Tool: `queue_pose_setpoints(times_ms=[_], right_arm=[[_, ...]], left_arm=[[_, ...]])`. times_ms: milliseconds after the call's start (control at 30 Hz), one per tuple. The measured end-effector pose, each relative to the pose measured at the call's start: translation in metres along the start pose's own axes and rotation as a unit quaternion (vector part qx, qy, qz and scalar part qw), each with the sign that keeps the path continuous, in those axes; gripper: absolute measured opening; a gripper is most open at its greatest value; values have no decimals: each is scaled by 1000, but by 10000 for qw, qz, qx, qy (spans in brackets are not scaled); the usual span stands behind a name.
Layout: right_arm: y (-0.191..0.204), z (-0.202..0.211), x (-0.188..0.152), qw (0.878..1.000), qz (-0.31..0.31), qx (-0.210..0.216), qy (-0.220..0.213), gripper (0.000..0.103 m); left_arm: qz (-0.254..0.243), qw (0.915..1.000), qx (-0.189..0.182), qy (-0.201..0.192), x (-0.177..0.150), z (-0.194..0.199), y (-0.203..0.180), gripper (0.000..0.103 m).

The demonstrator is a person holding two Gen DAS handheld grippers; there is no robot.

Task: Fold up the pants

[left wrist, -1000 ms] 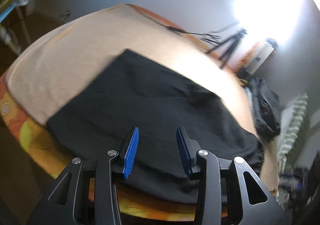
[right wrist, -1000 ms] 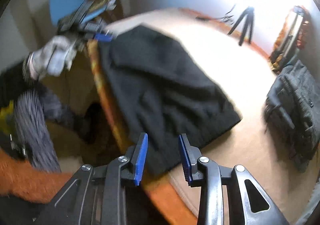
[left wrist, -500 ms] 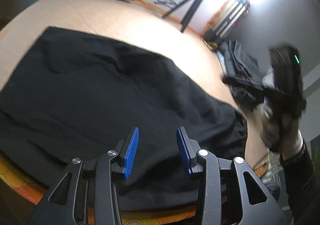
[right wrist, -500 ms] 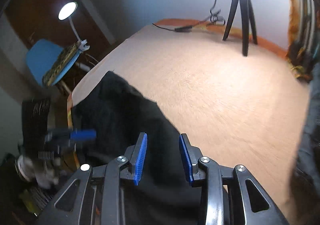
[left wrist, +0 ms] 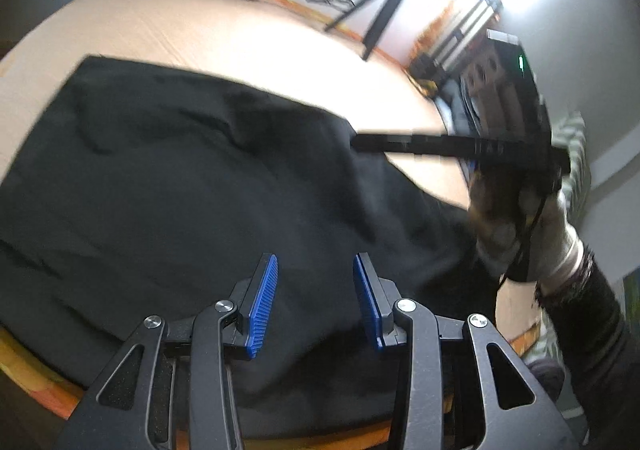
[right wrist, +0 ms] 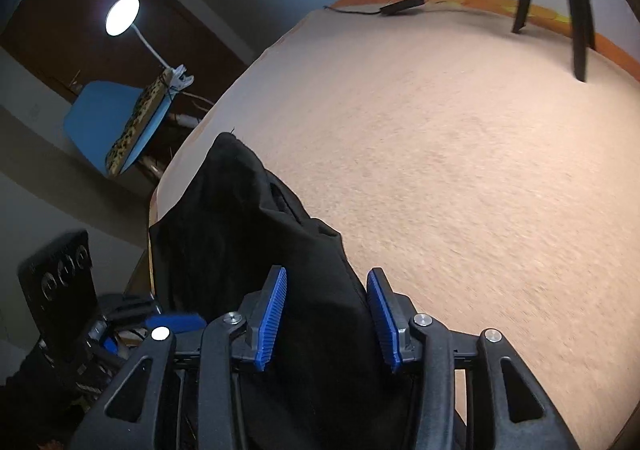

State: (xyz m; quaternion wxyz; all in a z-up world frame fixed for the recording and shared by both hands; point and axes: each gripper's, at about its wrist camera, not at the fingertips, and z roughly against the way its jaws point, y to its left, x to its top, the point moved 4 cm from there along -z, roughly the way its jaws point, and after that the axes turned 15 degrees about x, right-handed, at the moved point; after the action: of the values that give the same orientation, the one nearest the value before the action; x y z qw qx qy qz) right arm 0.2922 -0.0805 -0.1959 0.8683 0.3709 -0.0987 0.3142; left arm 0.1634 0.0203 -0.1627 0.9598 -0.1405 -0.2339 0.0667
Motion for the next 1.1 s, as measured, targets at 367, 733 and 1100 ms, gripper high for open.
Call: queue_pose_setpoints(times_ms=[367, 733, 1100], right_arm=[[36, 3, -13, 9946, 739, -647, -342, 8], [93, -19, -70, 9699, 2157, -1118, -177, 6], [87, -17, -66, 9687, 2149, -1240, -114, 38]], left_arm=[[526, 9971, 276, -482, 34, 18, 22, 38], [404, 9945, 653, -718, 43, 15, 20, 38], [462, 9944, 946, -50, 29, -16, 35, 38]])
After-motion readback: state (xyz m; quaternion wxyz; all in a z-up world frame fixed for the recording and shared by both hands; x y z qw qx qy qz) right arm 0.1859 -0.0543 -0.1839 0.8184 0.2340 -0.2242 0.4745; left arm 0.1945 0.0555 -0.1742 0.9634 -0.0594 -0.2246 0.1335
